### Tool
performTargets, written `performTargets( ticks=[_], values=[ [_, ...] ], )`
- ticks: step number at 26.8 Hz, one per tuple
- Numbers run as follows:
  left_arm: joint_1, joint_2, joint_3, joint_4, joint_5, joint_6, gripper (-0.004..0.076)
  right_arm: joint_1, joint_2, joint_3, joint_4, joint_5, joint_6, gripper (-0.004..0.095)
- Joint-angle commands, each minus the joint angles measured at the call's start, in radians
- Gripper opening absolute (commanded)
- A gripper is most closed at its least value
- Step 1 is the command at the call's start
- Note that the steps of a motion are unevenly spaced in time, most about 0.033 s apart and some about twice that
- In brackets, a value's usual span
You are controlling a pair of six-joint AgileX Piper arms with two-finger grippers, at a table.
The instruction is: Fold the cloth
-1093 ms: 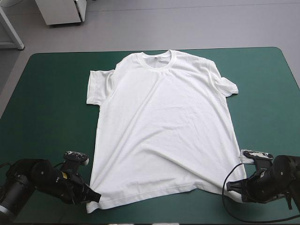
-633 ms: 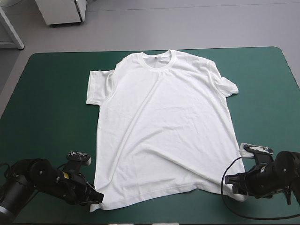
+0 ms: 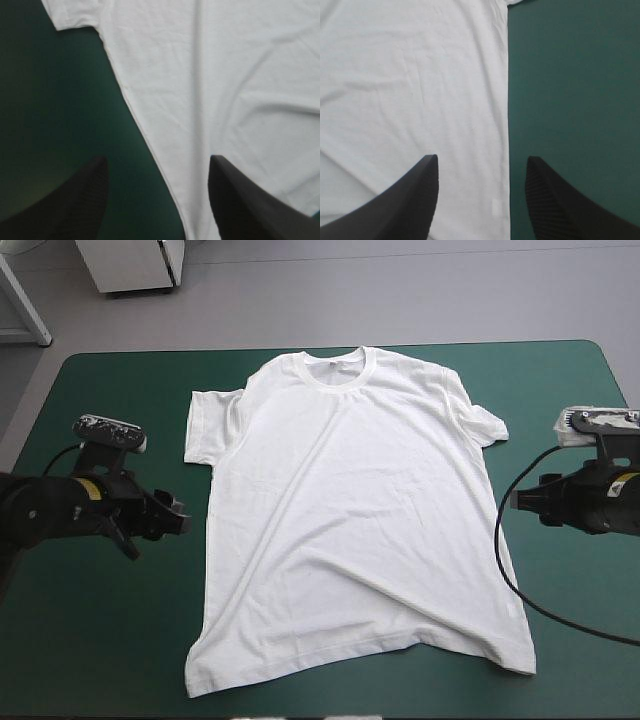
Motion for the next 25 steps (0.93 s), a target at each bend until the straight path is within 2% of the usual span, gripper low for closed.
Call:
performTargets(
  ticks=[1,5,9,14,17,25],
  values=[
    [-0.001,0.115,-0.058,0.072,0.002,-0.063,0.0428,-0.009,0.03,-0.058,0.003,0.002,-0.01,0.0487],
    [-0.001,0.239,-0.078,0.126,-0.069,-0.142,0.0426,-0.009,0.046,-0.058,0.005,0.002,-0.01,0.0479],
    [-0.001,0.414,-0.166,0.124,-0.105,-0.147,0.0386,-0.009,0.049,-0.058,-0.002,0.0,-0.01,0.0467],
    [-0.001,0.572,-0.274,0.147,-0.101,-0.182,0.0385,-0.009,0.049,-0.058,-0.002,0.0,-0.01,0.0467],
    [-0.001,0.662,-0.331,0.148,-0.059,-0.182,0.0385,-0.009,0.049,-0.058,-0.003,0.0,-0.01,0.0461],
    [0.001,0.781,-0.352,0.156,-0.054,-0.182,0.0384,-0.009,0.049,-0.058,-0.003,0.0,-0.01,0.0458]
  ],
)
